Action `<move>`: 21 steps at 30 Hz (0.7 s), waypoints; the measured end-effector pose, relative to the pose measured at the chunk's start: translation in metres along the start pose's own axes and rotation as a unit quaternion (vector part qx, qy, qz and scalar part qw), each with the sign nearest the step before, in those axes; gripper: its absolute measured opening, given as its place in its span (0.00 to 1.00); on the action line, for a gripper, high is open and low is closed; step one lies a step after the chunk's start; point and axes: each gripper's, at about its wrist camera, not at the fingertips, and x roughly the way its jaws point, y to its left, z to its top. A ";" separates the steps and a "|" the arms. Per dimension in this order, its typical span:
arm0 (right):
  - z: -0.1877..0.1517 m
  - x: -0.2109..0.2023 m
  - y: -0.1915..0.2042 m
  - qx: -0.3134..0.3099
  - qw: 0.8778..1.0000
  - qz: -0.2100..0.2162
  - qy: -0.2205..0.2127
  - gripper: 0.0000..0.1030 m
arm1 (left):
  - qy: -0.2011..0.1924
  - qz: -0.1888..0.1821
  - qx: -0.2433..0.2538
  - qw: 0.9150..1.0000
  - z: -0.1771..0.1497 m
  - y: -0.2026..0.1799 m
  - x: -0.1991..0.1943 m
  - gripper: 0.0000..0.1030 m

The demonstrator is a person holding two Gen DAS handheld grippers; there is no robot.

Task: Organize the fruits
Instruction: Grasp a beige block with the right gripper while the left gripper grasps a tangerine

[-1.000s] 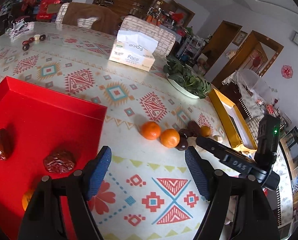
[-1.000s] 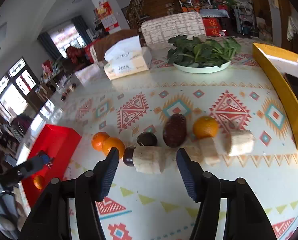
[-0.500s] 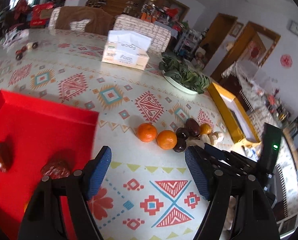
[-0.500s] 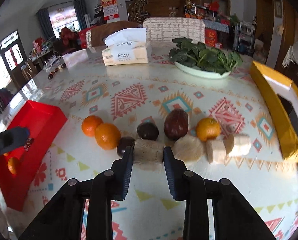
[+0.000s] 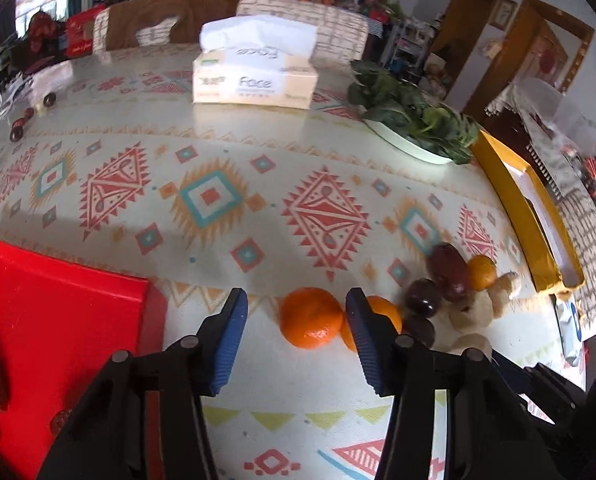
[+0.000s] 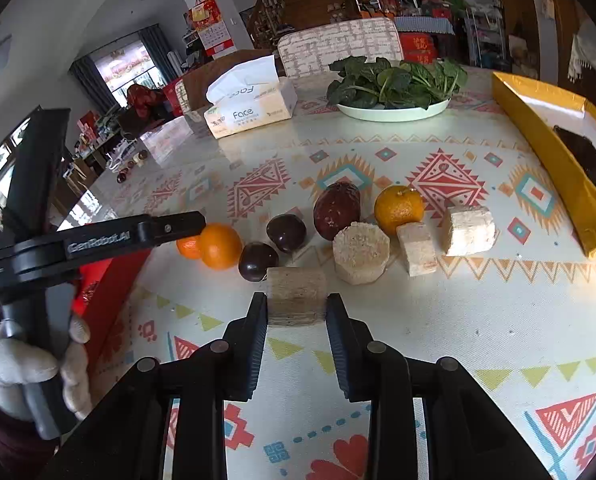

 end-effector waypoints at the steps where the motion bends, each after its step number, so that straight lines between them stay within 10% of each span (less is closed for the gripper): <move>1: 0.000 0.000 -0.001 0.003 1.000 0.003 0.001 0.32 | 0.001 0.001 -0.002 1.000 0.000 0.001 0.001 0.49; 10: -0.001 0.002 -0.008 0.033 0.999 0.032 0.010 0.33 | 0.007 -0.030 -0.022 0.999 0.008 0.007 0.015 0.50; 14: -0.001 0.003 -0.007 0.032 0.999 0.035 0.014 0.34 | 0.020 -0.048 -0.021 0.998 0.003 0.009 0.012 0.32; 21: -0.001 0.003 -0.005 0.025 0.999 0.027 0.017 0.33 | 0.015 -0.012 0.030 0.999 -0.008 -0.009 0.006 0.33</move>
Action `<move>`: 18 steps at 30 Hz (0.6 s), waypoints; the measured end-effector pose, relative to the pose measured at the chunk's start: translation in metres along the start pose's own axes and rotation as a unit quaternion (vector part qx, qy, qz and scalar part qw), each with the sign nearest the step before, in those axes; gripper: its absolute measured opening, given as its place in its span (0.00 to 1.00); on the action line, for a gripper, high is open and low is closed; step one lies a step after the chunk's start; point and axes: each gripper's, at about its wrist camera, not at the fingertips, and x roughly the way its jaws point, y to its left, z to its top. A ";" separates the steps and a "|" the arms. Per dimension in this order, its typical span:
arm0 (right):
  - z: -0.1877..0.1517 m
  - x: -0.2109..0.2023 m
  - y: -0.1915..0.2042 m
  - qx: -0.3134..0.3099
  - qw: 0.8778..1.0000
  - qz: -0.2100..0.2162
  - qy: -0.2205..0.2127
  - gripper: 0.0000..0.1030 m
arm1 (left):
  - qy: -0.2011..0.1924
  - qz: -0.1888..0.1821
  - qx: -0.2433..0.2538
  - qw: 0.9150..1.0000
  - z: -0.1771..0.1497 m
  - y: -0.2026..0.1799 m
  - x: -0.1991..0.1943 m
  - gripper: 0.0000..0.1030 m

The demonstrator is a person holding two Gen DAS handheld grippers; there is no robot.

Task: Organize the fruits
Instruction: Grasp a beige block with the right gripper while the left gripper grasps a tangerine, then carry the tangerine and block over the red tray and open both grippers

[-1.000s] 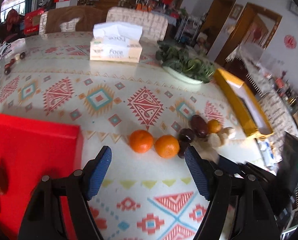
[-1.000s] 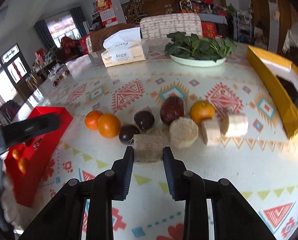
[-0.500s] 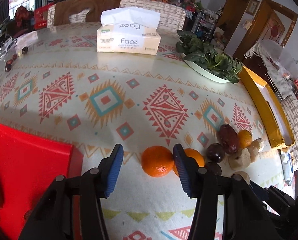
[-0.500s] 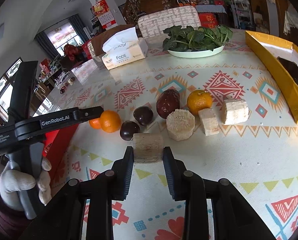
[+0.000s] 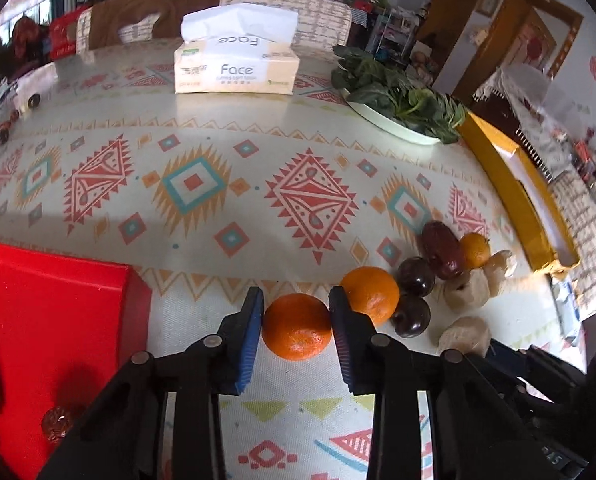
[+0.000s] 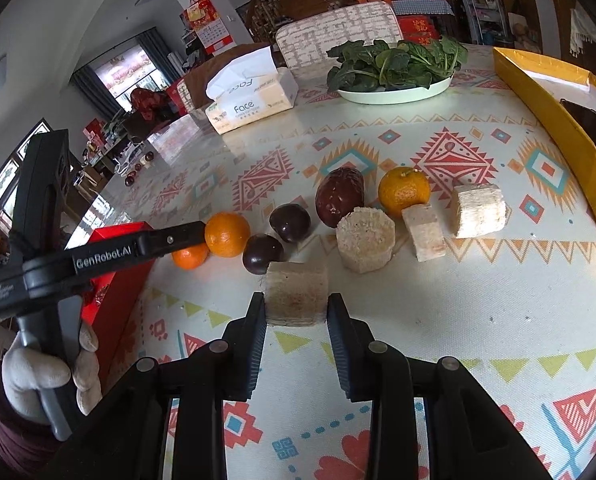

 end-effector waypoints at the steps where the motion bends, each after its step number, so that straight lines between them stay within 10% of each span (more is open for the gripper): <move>1: 0.000 0.001 0.000 -0.001 1.000 0.000 -0.001 0.34 | 0.004 -0.001 -0.002 1.000 -0.001 -0.001 0.004 0.35; 5: 0.001 0.004 -0.004 0.012 1.000 0.015 0.001 0.35 | -0.002 0.022 0.029 0.999 -0.007 -0.013 0.005 0.34; 18: 0.001 -0.009 -0.009 0.030 0.998 0.038 -0.032 0.32 | -0.068 -0.064 -0.035 0.995 -0.049 0.013 -0.074 0.31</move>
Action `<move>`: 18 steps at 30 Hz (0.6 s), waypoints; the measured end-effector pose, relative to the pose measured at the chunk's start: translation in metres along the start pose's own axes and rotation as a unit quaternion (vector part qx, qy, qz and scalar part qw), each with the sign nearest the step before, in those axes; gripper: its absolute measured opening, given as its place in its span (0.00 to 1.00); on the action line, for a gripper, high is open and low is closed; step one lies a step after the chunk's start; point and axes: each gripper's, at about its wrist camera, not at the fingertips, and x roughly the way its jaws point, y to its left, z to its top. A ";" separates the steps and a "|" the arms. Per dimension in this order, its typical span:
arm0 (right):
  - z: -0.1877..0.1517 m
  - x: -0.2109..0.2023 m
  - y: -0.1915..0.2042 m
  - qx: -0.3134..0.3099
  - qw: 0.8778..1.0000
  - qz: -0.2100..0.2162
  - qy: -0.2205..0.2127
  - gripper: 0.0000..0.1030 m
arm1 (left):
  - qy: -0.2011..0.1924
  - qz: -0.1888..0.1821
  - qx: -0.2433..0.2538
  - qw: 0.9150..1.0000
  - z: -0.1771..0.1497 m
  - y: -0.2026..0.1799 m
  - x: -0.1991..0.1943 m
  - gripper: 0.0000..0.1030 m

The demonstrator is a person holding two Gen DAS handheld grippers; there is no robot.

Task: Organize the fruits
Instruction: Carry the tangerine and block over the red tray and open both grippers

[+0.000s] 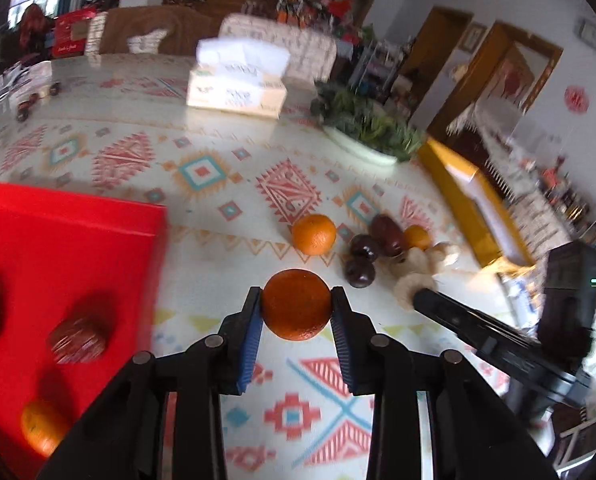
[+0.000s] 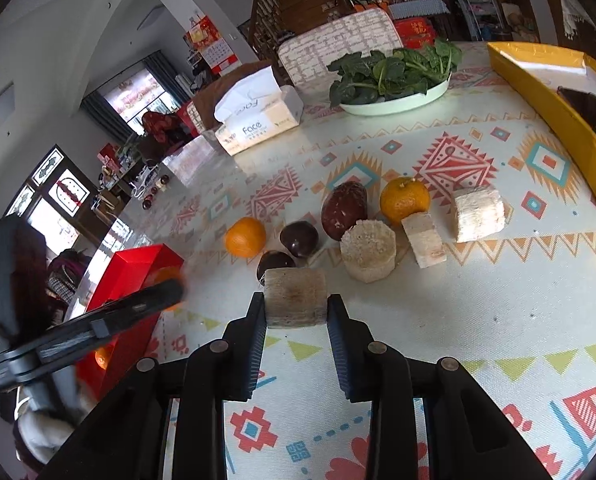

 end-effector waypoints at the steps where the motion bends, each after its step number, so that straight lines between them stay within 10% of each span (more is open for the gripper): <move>1: 0.000 -0.001 0.002 -0.004 1.000 -0.004 -0.004 0.32 | -0.011 -0.001 -0.005 1.000 -0.002 0.004 -0.012 0.31; 18: -0.018 0.019 0.147 -0.116 0.993 0.028 0.023 0.32 | -0.103 0.091 -0.114 0.984 -0.037 0.125 -0.093 0.31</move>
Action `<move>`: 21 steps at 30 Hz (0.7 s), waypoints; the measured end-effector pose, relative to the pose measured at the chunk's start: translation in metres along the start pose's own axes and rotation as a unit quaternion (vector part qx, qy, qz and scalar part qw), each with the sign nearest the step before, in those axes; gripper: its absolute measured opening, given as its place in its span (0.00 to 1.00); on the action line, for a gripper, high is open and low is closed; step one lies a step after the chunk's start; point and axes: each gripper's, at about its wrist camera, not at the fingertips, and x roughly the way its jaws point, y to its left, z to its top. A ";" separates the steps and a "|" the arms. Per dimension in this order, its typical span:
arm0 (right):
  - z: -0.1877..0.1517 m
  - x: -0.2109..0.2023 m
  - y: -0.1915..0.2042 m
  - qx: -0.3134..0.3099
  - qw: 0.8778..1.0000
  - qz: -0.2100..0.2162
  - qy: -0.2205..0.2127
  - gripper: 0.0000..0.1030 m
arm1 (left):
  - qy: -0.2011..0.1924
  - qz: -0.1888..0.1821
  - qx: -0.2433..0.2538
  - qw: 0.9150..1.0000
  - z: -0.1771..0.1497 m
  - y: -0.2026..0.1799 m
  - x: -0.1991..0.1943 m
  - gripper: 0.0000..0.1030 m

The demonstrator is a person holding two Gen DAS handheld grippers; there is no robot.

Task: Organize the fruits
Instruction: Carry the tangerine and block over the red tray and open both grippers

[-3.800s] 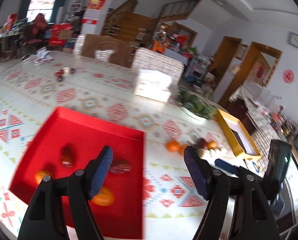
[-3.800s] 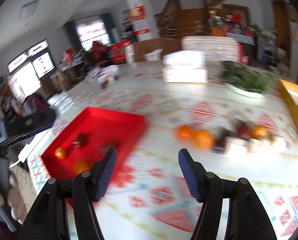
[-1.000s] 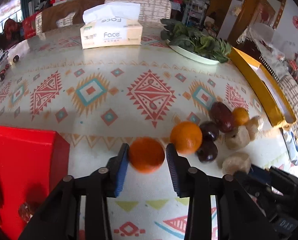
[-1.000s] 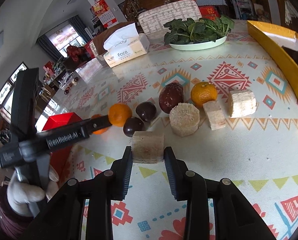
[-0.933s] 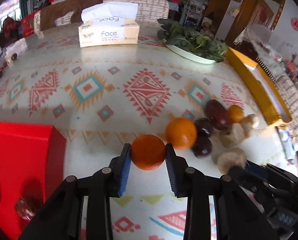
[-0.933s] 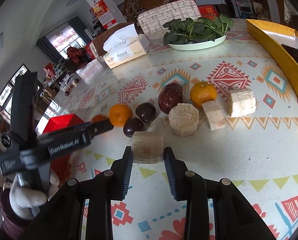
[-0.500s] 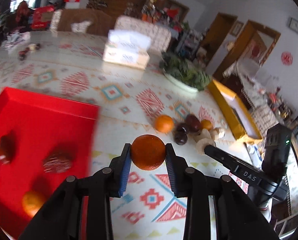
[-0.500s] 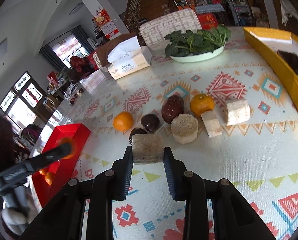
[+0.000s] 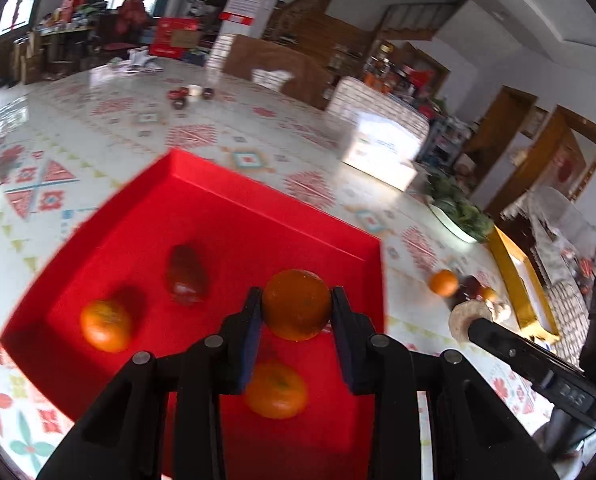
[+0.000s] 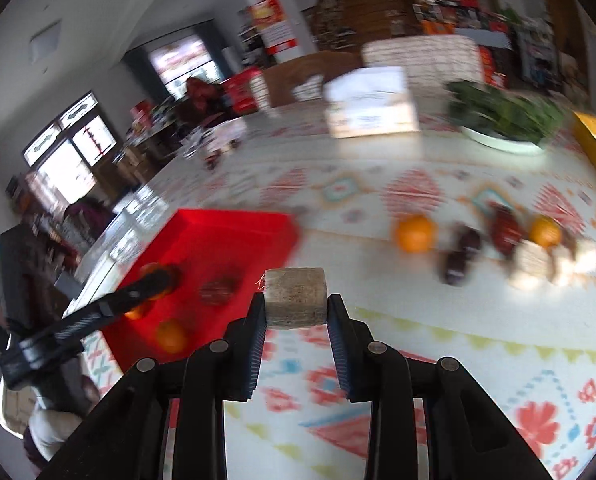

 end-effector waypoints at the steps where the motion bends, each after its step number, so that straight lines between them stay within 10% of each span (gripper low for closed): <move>1: 0.002 0.006 0.012 -0.009 1.000 0.006 0.006 0.32 | -0.004 0.004 -0.002 1.000 0.002 0.005 -0.001 0.31; 13: 0.008 0.087 0.089 -0.075 0.995 0.007 0.072 0.32 | -0.019 0.038 -0.016 0.999 0.013 0.047 -0.005 0.32; 21: 0.006 0.101 0.099 -0.090 0.993 -0.003 0.075 0.33 | -0.042 0.032 -0.024 0.998 0.017 0.050 -0.021 0.63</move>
